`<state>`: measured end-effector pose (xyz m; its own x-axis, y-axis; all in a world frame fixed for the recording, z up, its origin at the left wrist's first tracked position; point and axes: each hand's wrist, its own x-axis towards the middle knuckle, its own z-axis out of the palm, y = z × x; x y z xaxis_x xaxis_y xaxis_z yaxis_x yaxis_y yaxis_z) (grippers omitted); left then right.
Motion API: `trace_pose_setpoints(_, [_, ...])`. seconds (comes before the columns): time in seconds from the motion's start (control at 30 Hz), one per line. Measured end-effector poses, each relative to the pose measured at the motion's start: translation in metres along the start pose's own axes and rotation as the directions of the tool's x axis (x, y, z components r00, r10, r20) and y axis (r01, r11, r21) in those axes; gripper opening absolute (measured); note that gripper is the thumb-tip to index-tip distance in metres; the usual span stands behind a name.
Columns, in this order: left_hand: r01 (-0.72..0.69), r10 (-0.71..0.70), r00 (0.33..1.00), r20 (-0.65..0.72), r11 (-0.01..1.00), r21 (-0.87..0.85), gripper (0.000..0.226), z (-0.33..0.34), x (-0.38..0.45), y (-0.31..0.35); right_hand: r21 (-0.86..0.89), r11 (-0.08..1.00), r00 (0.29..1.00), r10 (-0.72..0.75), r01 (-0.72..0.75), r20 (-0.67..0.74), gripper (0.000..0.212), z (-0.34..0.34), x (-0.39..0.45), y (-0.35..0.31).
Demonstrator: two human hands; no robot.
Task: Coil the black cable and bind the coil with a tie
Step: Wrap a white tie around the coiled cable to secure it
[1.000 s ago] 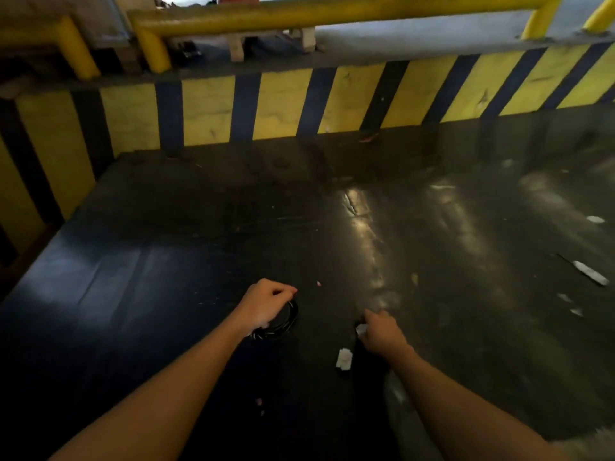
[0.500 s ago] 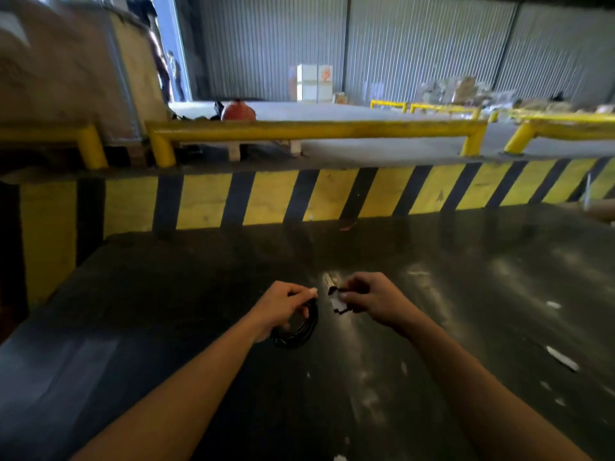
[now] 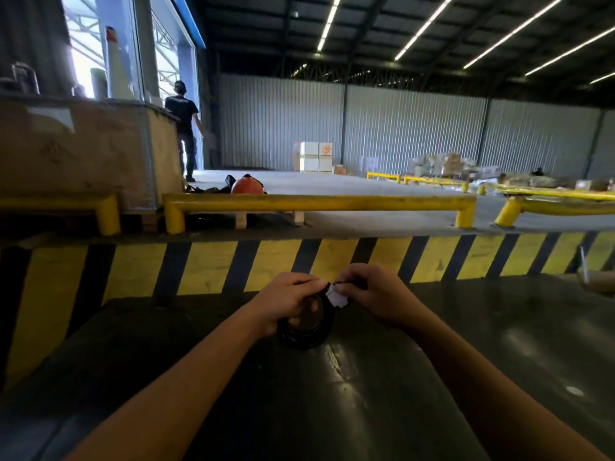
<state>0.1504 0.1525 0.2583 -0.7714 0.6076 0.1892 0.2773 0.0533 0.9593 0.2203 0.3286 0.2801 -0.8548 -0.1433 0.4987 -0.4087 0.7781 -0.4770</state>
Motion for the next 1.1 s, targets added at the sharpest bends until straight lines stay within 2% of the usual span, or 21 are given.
trace_pose_setpoints(0.1, [0.008, -0.009, 1.000, -0.030, 1.000, -0.029, 0.020, -0.003, 0.001, 0.008, 0.053, 0.998, 0.985, -0.029, 0.039, -0.172, 0.011, 0.015, -0.008, -0.009])
trace_pose_setpoints(0.23, [0.034, -0.047, 0.993, -0.104, 0.992, -0.124, 0.022, -0.008, -0.002, 0.013, 0.337, 0.938, 0.931, 0.043, 0.087, -0.362, 0.011, 0.019, -0.021, -0.020])
trace_pose_setpoints(0.3, [0.052, -0.075, 0.990, -0.120, 0.982, -0.184, 0.023, -0.011, -0.006, 0.013, 0.406, 0.902, 0.913, 0.034, 0.148, -0.407, 0.015, 0.016, -0.021, -0.027])
trace_pose_setpoints(0.43, [0.068, -0.093, 0.990, -0.106, 0.974, -0.215, 0.022, -0.014, -0.011, 0.018, 0.604, 0.782, 0.939, 0.073, 0.154, -0.335, 0.016, 0.016, -0.015, -0.038])
trace_pose_setpoints(0.57, [0.023, -0.111, 0.963, -0.244, 0.941, -0.339, 0.020, -0.034, -0.015, 0.019, 0.675, 0.718, 0.940, 0.087, 0.171, -0.330, 0.016, 0.011, -0.010, -0.040])
trace_pose_setpoints(0.67, [-0.006, -0.150, 0.921, -0.361, 0.918, -0.396, 0.019, -0.042, -0.016, 0.018, 0.719, 0.687, 0.962, 0.112, 0.108, -0.251, 0.015, 0.020, -0.008, -0.041])
trace_pose_setpoints(0.77, [-0.032, -0.165, 0.874, -0.456, 0.919, -0.392, 0.022, -0.038, -0.014, 0.021, 0.715, 0.698, 0.984, 0.095, 0.042, -0.151, 0.012, 0.036, -0.005, -0.042])
trace_pose_setpoints(0.9, [-0.074, -0.150, 0.864, -0.481, 0.907, -0.415, 0.019, -0.028, -0.014, 0.023, 0.656, 0.755, 0.992, 0.082, 0.003, -0.098, 0.009, 0.052, 0.008, -0.045])
trace_pose_setpoints(1.0, [-0.106, -0.119, 0.877, -0.465, 0.897, -0.430, 0.015, -0.023, -0.016, 0.021, 0.527, 0.850, 0.984, 0.074, 0.023, -0.161, 0.011, 0.058, 0.016, -0.048])
trace_pose_setpoints(1.1, [-0.096, -0.101, 0.895, -0.435, 0.908, -0.409, 0.016, -0.020, -0.016, 0.017, 0.341, 0.931, 0.963, -0.034, 0.127, -0.266, 0.013, 0.060, 0.017, -0.052])
